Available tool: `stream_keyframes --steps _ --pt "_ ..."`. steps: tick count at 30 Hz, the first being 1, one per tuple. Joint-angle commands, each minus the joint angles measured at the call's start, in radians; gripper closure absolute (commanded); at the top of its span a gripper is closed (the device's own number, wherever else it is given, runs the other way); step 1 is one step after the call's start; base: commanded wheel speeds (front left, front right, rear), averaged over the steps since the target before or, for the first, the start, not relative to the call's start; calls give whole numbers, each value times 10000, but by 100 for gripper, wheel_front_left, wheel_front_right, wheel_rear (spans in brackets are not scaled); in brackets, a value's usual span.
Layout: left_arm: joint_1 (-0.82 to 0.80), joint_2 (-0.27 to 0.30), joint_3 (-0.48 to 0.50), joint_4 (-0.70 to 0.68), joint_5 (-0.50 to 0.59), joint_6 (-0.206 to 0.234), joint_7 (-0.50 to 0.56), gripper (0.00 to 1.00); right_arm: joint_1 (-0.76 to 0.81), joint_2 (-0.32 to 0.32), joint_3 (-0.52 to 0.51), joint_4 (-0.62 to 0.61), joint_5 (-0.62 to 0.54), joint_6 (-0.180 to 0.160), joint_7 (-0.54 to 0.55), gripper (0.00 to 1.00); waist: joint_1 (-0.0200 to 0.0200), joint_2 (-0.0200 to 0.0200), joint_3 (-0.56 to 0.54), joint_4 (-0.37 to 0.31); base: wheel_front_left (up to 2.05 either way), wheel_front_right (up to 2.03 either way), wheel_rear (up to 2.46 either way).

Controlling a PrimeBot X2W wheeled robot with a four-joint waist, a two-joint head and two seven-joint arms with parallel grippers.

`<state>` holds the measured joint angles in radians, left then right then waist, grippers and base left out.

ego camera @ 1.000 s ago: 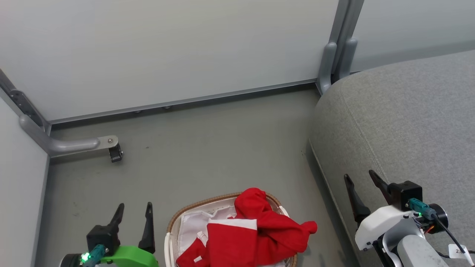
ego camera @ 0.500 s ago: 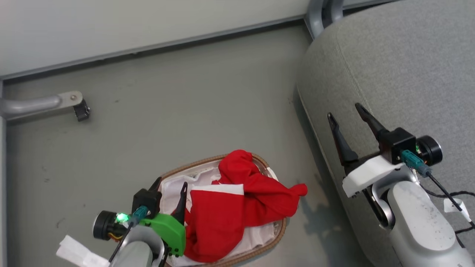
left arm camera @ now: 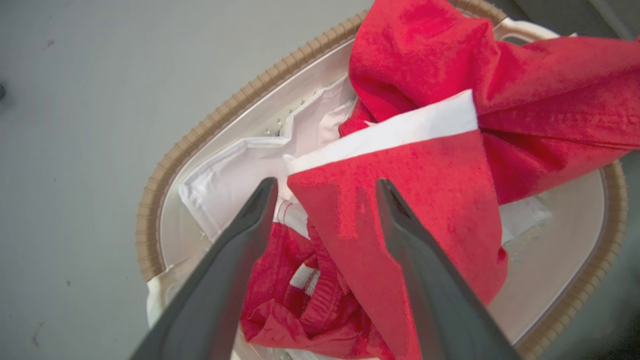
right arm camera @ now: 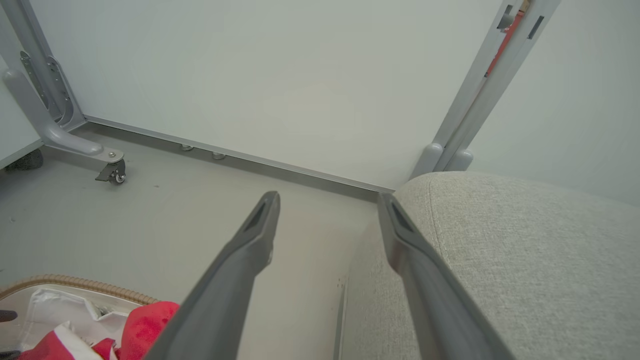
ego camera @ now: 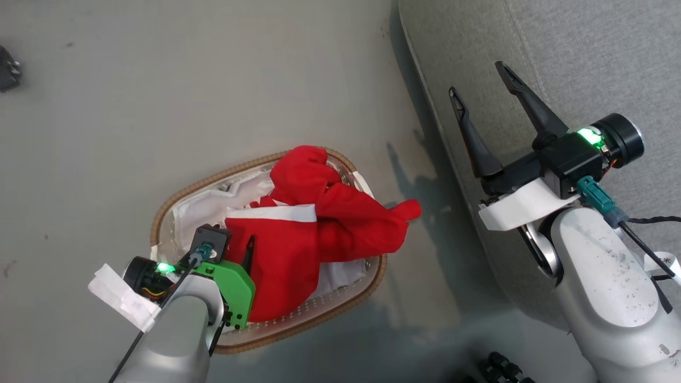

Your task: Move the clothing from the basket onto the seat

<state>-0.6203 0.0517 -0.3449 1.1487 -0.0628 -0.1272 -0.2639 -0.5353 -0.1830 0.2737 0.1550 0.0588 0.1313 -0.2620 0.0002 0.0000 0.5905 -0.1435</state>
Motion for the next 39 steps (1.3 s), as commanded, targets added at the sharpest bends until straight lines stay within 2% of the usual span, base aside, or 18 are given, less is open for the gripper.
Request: stream_keyframes --steps 1,10,18,19,26,32,39 --pt "-383 71 3 285 -134 -33 -2 0 -168 -47 -15 -142 -105 -10 -41 0 -2 0 1538 -630 0 0 0" --pt "-1184 49 -157 1129 -962 -48 292 0 -307 -122 -106 -513 -140 -10 -41 0 -2 0 2367 -597 0 0 0" --pt "-1179 0 -1174 860 -2119 -50 322 0 -396 -50 14 -469 -90 -10 -41 0 -2 0 2477 -554 0 0 0" --pt "-1070 -5 -1427 702 -2356 -50 356 100 -409 -57 41 -456 -76 -10 -41 0 -2 0 2422 -540 0 0 0" --pt "-469 7 -2802 225 -3611 -51 183 100 -151 0 154 -148 21 -12 -41 0 -2 0 1464 -407 0 0 0" --pt "179 75 -2854 -63 -4458 -51 -24 100 346 -63 11 282 34 -10 -41 0 -2 0 -24 -92 0 0 0" --pt "1325 428 -2366 -1672 -4148 24 -5 100 1226 -73 -46 764 133 -12 -41 0 -2 0 -1679 341 0 0 0"
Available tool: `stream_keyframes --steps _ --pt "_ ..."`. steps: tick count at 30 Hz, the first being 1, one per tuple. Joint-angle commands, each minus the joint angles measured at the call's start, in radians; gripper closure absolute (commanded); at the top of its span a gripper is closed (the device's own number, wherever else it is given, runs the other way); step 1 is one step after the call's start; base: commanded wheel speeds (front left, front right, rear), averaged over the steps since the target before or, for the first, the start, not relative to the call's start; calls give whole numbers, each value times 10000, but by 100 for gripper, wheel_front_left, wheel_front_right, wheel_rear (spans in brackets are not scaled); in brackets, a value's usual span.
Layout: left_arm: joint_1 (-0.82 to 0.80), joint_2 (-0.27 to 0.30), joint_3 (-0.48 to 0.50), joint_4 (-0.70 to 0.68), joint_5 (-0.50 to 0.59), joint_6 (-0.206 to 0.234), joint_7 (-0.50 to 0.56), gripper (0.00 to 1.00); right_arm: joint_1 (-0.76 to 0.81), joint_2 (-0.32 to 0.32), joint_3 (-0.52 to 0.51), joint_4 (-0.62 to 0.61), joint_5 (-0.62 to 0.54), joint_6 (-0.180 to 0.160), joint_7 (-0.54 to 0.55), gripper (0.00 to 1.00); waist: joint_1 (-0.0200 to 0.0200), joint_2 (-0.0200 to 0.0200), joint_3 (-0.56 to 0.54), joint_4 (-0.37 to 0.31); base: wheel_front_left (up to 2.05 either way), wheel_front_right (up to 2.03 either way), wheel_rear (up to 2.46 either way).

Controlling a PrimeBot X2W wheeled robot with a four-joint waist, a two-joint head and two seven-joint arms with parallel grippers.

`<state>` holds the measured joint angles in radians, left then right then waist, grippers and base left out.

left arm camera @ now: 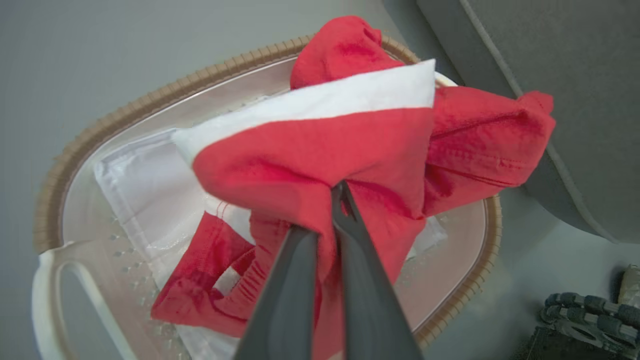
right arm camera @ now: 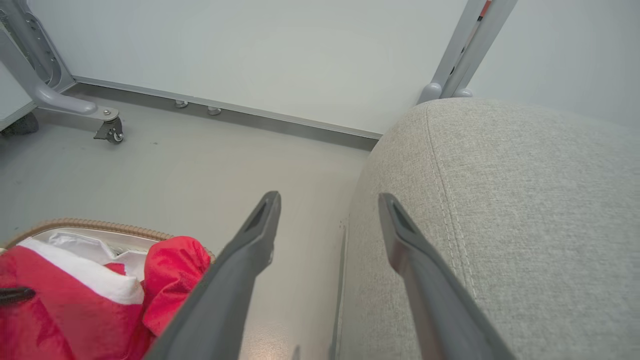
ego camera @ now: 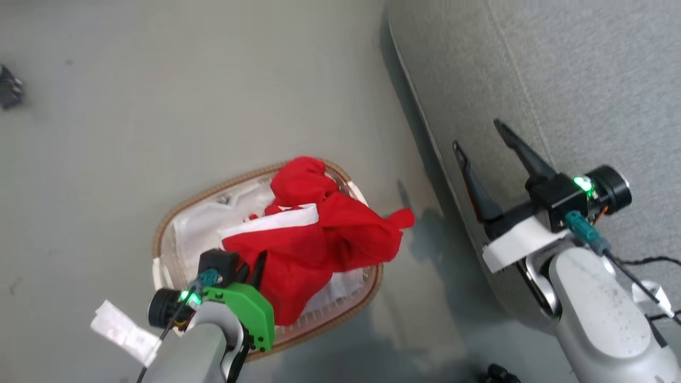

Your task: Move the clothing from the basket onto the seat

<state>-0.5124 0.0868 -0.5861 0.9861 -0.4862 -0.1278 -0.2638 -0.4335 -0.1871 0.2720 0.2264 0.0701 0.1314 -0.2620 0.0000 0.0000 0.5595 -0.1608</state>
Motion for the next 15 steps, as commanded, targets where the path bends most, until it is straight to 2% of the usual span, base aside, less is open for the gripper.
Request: stream_keyframes --steps 1,15 --pt "447 98 227 -291 207 106 -6 100 367 -15 -80 105 56 -13 -41 0 0 0 -1625 601 0 0 0" --pt "2040 -9 1759 -3981 1938 4 -9 100 1851 127 6 679 148 -13 -42 0 0 0 -4015 1324 0 0 0"
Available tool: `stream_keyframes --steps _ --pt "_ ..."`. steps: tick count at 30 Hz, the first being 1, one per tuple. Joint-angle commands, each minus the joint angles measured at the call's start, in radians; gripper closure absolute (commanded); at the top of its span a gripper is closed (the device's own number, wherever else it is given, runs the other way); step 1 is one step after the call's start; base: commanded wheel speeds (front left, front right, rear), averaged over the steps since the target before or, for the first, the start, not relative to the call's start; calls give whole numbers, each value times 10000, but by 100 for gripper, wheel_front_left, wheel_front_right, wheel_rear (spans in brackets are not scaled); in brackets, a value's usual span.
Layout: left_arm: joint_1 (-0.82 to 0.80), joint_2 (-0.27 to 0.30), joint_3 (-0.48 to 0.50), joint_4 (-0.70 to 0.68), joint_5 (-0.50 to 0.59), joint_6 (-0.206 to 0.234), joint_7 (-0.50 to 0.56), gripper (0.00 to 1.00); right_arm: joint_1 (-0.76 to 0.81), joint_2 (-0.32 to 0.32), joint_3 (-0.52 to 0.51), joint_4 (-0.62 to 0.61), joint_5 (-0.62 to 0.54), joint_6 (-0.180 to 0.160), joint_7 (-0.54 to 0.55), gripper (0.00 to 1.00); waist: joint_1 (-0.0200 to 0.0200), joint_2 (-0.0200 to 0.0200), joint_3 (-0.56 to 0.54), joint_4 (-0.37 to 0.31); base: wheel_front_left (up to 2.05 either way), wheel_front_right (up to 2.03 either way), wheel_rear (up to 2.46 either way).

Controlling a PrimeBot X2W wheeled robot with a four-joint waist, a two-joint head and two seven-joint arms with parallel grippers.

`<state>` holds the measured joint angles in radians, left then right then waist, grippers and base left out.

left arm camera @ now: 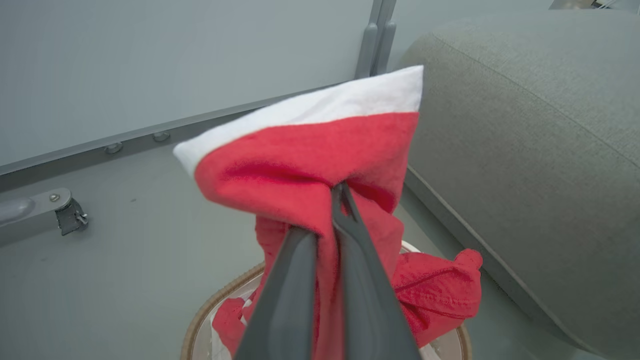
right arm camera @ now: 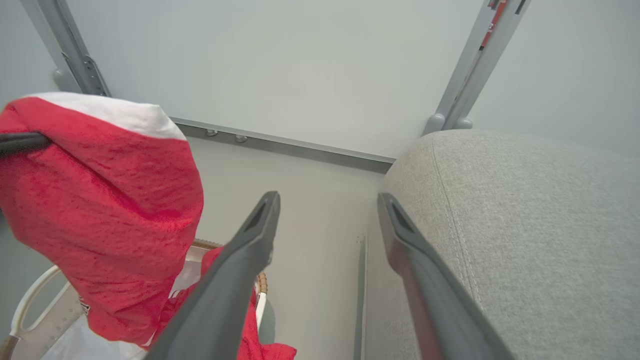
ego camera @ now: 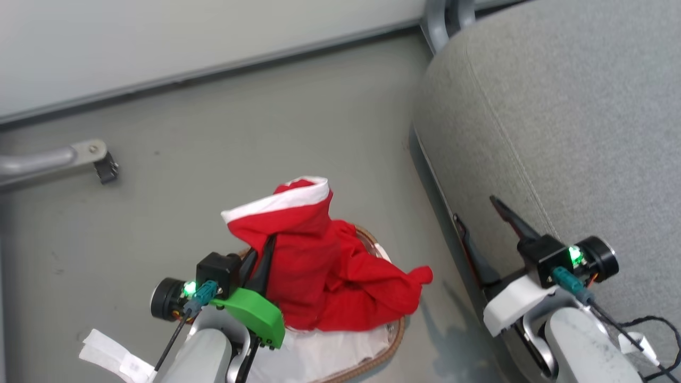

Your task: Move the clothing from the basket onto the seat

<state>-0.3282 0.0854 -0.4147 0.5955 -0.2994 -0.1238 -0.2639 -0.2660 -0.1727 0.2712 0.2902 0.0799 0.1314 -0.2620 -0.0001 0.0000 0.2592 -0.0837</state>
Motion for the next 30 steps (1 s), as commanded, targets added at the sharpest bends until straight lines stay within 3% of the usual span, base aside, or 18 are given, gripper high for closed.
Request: stream_keyframes --steps 1,9,14,21,30 --pt "216 -8 93 -320 170 -49 -8 100 255 -6 65 80 65 -13 -42 0 1 0 -1126 592 0 0 0" --pt "158 -178 -4 -1890 543 -80 -7 100 890 36 515 300 119 -13 -42 0 1 0 -1930 866 0 0 0" --pt "-143 -242 -365 -2600 466 -83 -8 100 928 -68 1425 198 175 -12 -42 0 1 0 -2092 1097 0 0 0" --pt "-288 -294 -1125 -2963 387 -85 -7 100 -261 -151 3363 -208 -77 -14 -42 0 1 0 -2137 1528 0 0 0" --pt "-166 -337 -2256 -3255 94 -84 -7 100 -1674 482 4082 1092 -673 -14 -32 0 1 0 -2279 2227 0 0 0"
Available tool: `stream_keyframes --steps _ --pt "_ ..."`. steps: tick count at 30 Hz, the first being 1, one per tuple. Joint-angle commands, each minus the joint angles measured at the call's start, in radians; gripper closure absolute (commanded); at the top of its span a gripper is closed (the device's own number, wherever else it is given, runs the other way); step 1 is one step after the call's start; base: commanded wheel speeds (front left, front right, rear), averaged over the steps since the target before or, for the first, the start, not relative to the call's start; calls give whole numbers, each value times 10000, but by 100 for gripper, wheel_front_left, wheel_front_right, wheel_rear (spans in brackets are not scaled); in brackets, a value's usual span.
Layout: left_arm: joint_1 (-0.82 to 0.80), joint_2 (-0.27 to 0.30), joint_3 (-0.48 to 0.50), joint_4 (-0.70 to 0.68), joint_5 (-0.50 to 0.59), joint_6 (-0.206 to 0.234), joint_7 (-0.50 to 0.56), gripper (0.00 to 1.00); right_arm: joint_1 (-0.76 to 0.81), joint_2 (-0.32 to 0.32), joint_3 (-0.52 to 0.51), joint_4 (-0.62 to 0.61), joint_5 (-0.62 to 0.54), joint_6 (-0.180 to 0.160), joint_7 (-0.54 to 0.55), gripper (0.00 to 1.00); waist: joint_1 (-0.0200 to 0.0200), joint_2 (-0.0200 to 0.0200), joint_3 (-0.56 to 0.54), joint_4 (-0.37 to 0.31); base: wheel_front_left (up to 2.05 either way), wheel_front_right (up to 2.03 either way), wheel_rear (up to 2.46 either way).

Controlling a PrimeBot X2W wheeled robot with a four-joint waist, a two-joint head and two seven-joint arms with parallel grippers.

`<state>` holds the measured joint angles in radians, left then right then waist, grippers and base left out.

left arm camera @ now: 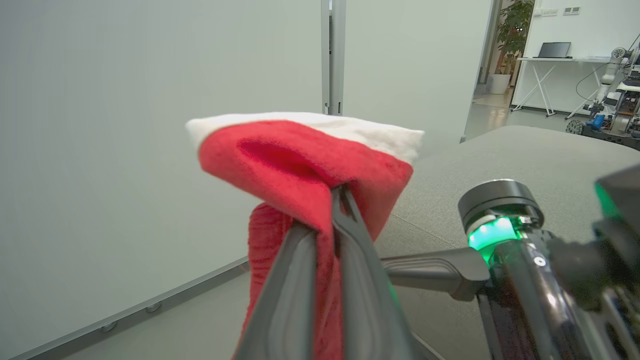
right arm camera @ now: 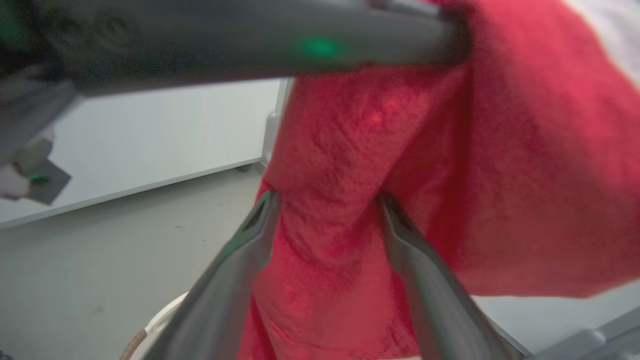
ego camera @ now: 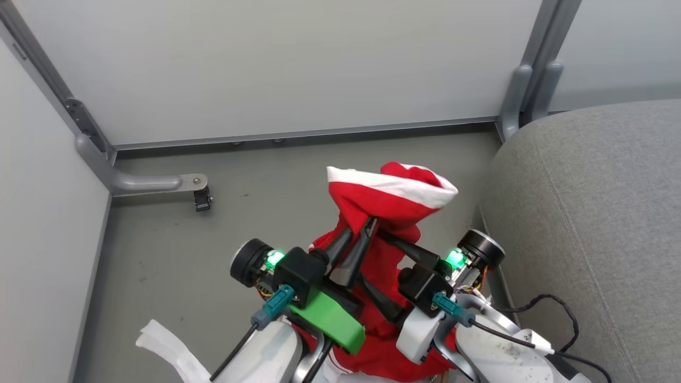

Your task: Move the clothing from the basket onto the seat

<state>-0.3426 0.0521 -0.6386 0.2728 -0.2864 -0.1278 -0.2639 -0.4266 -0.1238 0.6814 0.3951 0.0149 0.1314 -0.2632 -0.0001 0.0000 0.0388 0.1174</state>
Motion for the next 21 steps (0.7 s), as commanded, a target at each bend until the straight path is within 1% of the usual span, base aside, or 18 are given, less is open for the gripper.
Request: stream_keyframes --steps 1,3,5,10,12,15,16,17,18,21 --pt "-39 -6 -179 -49 -95 -41 -9 100 -111 96 -90 233 -122 -14 -21 0 1 0 -95 322 0 0 0" --pt "-43 -8 -446 -88 -274 -37 -9 100 -98 301 -366 576 -205 -15 -21 0 1 0 -152 480 0 0 0" --pt "11 -10 -626 -137 -453 -37 -9 100 -48 495 -584 758 -242 -14 -21 100 1 0 -208 603 0 0 0" --pt "141 -11 -822 -64 -624 -37 -9 100 101 665 -1035 701 -138 -14 -21 100 1 0 -280 727 0 0 0" --pt "201 -8 -661 24 -558 -37 -9 100 209 690 -1047 673 -61 -14 -21 100 1 0 -302 651 0 0 0" --pt "316 -11 -369 84 -369 -37 -9 99 420 690 -1146 574 60 -14 -21 100 1 0 -306 337 0 0 0" --pt "344 -9 -264 81 -350 -37 -9 77 486 690 -1210 538 117 -14 -21 100 1 0 -301 207 0 0 0" --pt "396 -11 -196 101 -361 -37 -7 46 528 691 -1268 513 127 -14 -21 100 1 0 -291 67 0 0 0" --pt "462 -6 -67 132 -296 -37 -9 0 644 672 -1345 458 146 -14 -21 100 1 0 -287 -125 0 0 0" --pt "565 -10 227 156 -164 -27 -7 0 873 504 -1485 266 179 -14 -21 100 1 0 -251 -750 0 0 0"
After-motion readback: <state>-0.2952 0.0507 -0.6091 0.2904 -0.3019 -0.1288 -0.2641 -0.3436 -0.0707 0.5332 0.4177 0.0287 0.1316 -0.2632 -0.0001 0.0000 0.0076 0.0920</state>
